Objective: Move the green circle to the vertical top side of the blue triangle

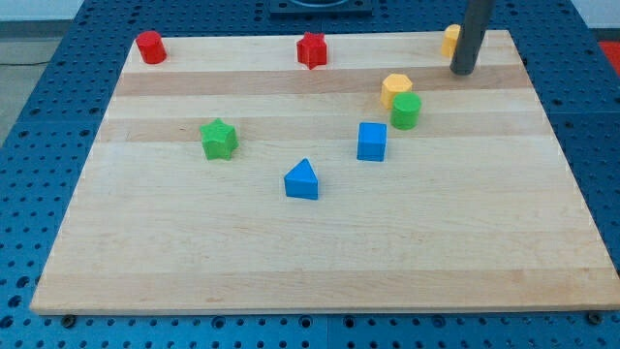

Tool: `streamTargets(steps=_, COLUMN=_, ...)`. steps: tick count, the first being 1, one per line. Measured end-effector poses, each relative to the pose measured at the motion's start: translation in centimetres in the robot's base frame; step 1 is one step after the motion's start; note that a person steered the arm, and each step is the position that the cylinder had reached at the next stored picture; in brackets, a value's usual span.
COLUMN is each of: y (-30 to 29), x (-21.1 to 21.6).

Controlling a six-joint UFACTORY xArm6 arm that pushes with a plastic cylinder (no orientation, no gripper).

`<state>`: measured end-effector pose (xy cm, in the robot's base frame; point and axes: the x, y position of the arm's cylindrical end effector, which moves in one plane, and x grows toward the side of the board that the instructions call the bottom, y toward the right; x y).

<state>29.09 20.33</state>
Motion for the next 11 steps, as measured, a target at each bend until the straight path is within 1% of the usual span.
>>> streamTargets(steps=2, y=-0.3, x=5.3)
streamTargets(steps=3, y=-1.9, x=6.7)
streamTargets(steps=6, y=-11.4, x=7.9)
streamTargets(steps=8, y=-15.2, x=9.7)
streamTargets(steps=10, y=-20.8, x=9.7)
streamTargets(steps=11, y=-24.5, x=9.3)
